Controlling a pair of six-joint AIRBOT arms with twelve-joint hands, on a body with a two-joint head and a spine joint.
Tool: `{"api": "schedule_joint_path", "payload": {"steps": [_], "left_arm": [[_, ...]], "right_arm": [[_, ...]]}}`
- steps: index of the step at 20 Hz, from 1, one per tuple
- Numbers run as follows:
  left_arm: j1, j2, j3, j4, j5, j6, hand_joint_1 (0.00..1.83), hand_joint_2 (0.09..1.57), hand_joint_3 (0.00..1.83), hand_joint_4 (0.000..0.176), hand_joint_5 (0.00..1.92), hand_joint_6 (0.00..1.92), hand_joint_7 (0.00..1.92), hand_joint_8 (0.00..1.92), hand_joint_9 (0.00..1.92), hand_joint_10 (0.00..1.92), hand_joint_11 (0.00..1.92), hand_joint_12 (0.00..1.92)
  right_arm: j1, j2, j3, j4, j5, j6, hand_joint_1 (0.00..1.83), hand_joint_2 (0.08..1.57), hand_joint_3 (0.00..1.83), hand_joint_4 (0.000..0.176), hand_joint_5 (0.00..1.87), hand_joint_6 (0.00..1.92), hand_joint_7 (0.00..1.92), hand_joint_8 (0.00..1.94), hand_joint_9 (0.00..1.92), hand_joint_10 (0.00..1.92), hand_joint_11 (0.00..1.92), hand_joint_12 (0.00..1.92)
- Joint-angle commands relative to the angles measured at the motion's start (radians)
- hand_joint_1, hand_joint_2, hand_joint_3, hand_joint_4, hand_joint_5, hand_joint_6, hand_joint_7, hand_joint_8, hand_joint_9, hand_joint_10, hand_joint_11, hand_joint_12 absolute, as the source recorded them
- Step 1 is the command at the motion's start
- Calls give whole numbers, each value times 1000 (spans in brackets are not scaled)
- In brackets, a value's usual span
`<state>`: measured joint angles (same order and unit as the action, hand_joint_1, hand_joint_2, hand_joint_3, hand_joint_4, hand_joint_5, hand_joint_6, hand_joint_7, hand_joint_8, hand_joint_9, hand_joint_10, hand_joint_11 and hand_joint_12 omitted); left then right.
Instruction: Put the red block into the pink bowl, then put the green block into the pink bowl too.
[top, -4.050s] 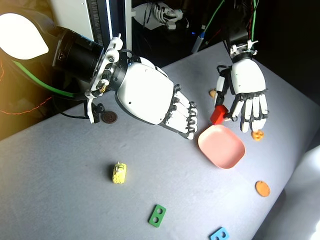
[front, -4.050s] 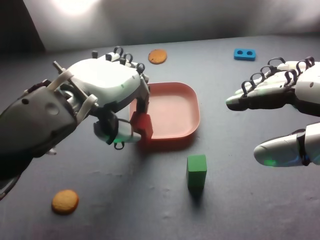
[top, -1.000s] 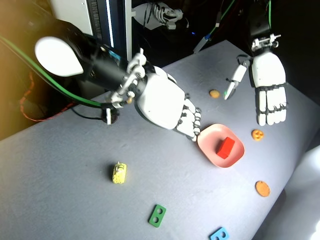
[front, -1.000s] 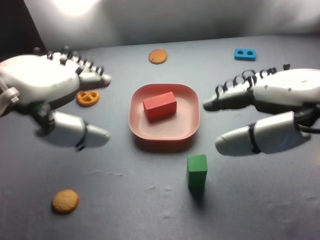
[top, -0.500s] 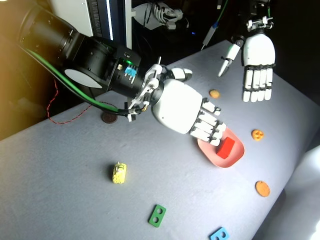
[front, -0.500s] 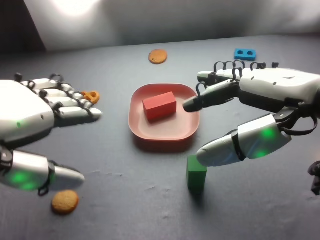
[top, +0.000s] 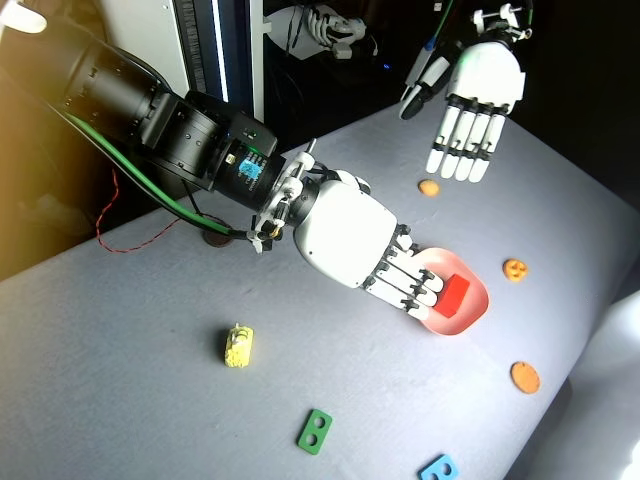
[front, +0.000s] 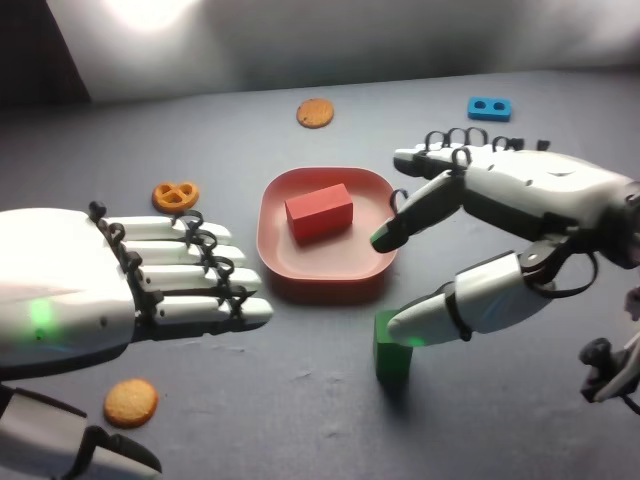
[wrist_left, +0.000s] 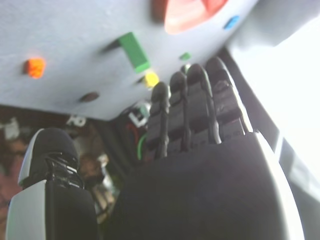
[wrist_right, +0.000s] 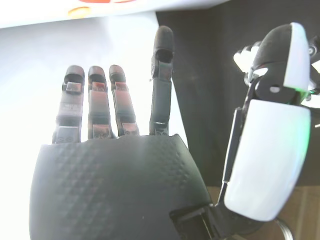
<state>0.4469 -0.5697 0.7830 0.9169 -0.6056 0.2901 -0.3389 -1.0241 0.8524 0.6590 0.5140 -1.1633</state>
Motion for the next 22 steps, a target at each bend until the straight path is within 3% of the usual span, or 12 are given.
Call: {"api": "schedule_joint_path", "payload": {"steps": [1, 3, 5, 8, 9, 11, 12, 13, 14, 17, 20, 22], "left_arm": [[-7, 10, -5, -44, -115, 15, 278, 1096, 3, 0, 133, 2, 105, 3, 79, 1, 0, 196], [-5, 11, -9, -63, -137, 44, 254, 1108, 3, 0, 100, 0, 70, 1, 43, 0, 0, 97], [-9, 11, -9, -66, -139, 43, 263, 1092, 3, 0, 158, 3, 133, 3, 102, 4, 0, 265], [-11, 10, -13, -74, -132, 37, 249, 1116, 5, 0, 117, 3, 94, 5, 57, 4, 0, 138], [-11, 10, -14, -72, -130, 35, 221, 1130, 6, 0, 115, 1, 95, 4, 59, 3, 0, 120], [-10, 9, -15, -47, -116, 6, 209, 1132, 1, 0, 104, 1, 93, 1, 55, 2, 0, 107], [-10, 9, -15, -45, -113, 4, 270, 1093, 5, 0, 150, 5, 129, 3, 88, 4, 0, 216], [-10, 8, -15, -43, -112, 4, 251, 1100, 11, 0, 163, 7, 141, 5, 96, 4, 0, 233], [-10, 8, -16, -43, -108, 3, 239, 1101, 7, 0, 164, 4, 141, 3, 92, 1, 0, 209], [-10, 7, -25, -48, -105, 3, 270, 1115, 1, 0, 203, 5, 203, 6, 160, 9, 0, 384], [-11, 6, -29, -50, -111, 3, 268, 1110, 0, 0, 177, 1, 184, 0, 157, 5, 0, 406], [-11, 6, -32, -50, -113, 3, 281, 1122, 0, 0, 140, 9, 149, 14, 115, 8, 0, 264]], "right_arm": [[8, 5, -3, -24, 108, -5, 819, 700, 0, 126, 797, 40, 82, 10, 0, 0, 0, 0], [3, -10, -3, -24, 119, -43, 866, 679, 0, 114, 857, 60, 83, 9, 0, 0, 0, 0], [-6, -23, 1, -24, 134, -56, 895, 678, 0, 116, 931, 36, 124, 0, 0, 0, 0, 0], [-10, -50, 24, -24, 137, -62, 925, 670, 0, 92, 942, 32, 150, 8, 0, 0, 0, 0], [-10, -55, 29, -24, 140, -62, 895, 680, 0, 105, 926, 23, 151, 7, 0, 0, 0, 0], [-12, -68, 40, -24, 141, -62, 875, 695, 4, 79, 926, 19, 158, 8, 0, 0, 0, 0], [-14, -75, 44, -24, 141, -62, 904, 692, 2, 42, 954, 28, 163, 8, 0, 0, 0, 0], [-15, -78, 47, -24, 141, -62, 866, 704, 7, 70, 947, 22, 151, 2, 0, 0, 0, 0], [-19, -85, 53, -24, 142, -63, 838, 710, 9, 81, 943, 18, 150, 1, 0, 0, 0, 0], [-29, -98, 64, -23, 142, -67, 874, 697, 1, 43, 988, 30, 183, 14, 0, 0, 0, 0], [-38, -105, 65, -22, 142, -79, 871, 700, 3, 43, 1004, 35, 173, 8, 0, 0, 0, 0], [-41, -107, 69, -22, 143, -79, 841, 710, 2, 64, 977, 7, 268, 8, 0, 0, 0, 0]]}}
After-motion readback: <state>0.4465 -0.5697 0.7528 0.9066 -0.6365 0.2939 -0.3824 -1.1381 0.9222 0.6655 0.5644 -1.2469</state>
